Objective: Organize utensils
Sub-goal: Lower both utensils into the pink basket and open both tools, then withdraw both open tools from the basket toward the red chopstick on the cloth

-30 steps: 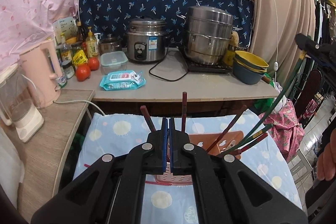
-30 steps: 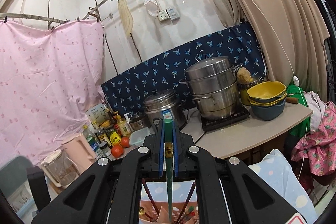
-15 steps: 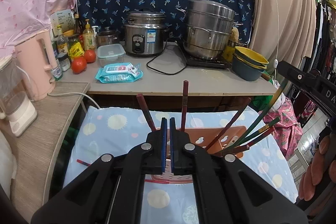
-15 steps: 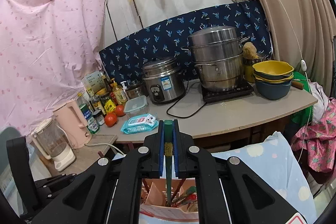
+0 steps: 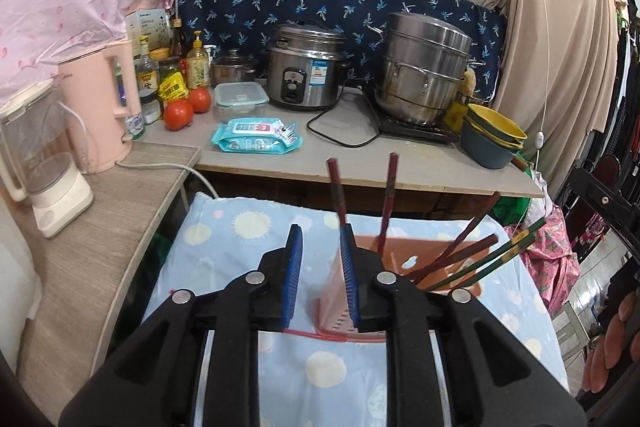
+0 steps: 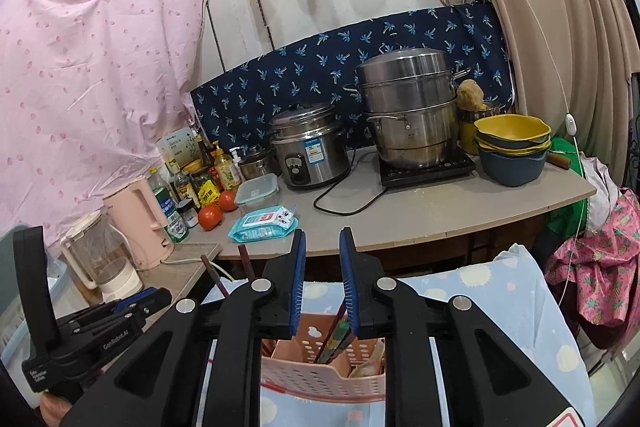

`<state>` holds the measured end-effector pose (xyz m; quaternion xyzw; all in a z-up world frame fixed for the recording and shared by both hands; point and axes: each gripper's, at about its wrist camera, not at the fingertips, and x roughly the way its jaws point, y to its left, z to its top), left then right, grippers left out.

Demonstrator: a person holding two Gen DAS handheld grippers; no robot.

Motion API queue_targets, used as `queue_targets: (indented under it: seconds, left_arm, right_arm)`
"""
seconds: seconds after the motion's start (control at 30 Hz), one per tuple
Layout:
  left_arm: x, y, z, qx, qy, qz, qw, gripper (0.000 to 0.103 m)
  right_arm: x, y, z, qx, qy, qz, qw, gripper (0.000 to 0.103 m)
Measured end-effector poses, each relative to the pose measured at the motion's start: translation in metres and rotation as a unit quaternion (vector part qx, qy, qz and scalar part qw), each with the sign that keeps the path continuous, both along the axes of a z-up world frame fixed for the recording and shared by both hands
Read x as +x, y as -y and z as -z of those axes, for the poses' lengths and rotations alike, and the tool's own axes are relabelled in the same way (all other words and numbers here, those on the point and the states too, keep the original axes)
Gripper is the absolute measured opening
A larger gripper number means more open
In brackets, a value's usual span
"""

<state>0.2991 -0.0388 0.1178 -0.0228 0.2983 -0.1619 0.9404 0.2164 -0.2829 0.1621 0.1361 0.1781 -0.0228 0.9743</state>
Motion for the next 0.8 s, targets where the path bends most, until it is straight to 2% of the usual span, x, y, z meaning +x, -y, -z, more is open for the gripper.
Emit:
queue_targets:
  seconds: [0.17, 0.37, 0.47, 0.63, 0.8]
  left_arm:
    - [-0.01, -0.021, 0.024, 0.004, -0.018, -0.01, 0.9998, 0.019]
    - [-0.023, -0.04, 0.07, 0.015, -0.065, -0.02, 0.9976, 0.02]
    - [-0.029, -0.049, 0.091, 0.023, -0.083, -0.026, 0.996, 0.02]
    - [-0.043, -0.068, 0.112, 0.045, -0.09, -0.052, 0.9936, 0.02]
    - [-0.047, -0.101, 0.123, 0.043, -0.102, -0.092, 0.9896, 0.023]
  right_arm:
    - [-0.018, -0.009, 0.019, -0.006, -0.019, -0.014, 1.0, 0.018]
    - [-0.042, -0.033, 0.069, -0.031, -0.069, -0.034, 0.997, 0.018]
    - [-0.049, -0.045, 0.098, -0.017, -0.105, -0.052, 0.993, 0.018]
    - [-0.044, -0.076, 0.14, -0.001, -0.154, -0.086, 0.984, 0.018]
    - [-0.022, -0.126, 0.166, -0.014, -0.181, -0.137, 0.974, 0.018]
